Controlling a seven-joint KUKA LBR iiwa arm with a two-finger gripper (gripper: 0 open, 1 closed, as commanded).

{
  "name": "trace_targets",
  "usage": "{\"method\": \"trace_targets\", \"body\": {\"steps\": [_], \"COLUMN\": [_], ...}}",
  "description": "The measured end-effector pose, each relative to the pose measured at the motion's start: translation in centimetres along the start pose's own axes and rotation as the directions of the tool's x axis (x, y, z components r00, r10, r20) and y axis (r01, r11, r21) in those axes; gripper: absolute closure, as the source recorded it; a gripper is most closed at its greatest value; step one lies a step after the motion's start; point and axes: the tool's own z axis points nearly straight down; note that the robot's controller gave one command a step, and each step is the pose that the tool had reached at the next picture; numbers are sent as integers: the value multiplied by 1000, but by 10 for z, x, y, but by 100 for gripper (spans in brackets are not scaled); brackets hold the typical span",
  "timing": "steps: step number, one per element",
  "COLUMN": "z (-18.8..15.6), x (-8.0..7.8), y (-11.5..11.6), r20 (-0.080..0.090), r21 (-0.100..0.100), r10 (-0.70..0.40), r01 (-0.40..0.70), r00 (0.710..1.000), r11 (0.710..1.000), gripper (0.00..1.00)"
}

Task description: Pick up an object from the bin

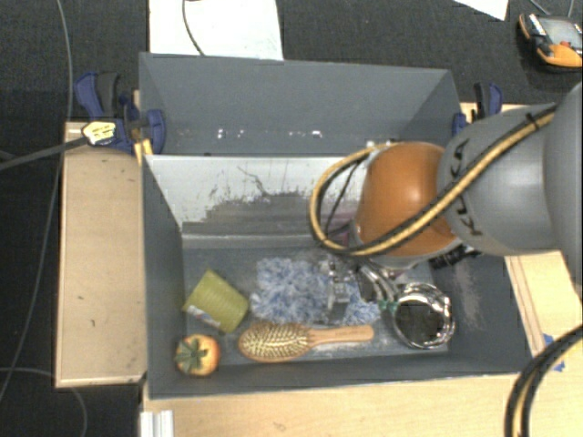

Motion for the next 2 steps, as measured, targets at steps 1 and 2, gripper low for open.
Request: {"method": "trace_targets", "body": {"steps": [1, 2], "z": [-19, -39], "x": [0, -1], "y": [0, 0], "r20": [-2, 0], "r21": [0, 0], "r10": [0, 1], "r01": [0, -1], "r00": [1000, 1000], "r11": [1000, 1000], "gripper": [100, 100]}}
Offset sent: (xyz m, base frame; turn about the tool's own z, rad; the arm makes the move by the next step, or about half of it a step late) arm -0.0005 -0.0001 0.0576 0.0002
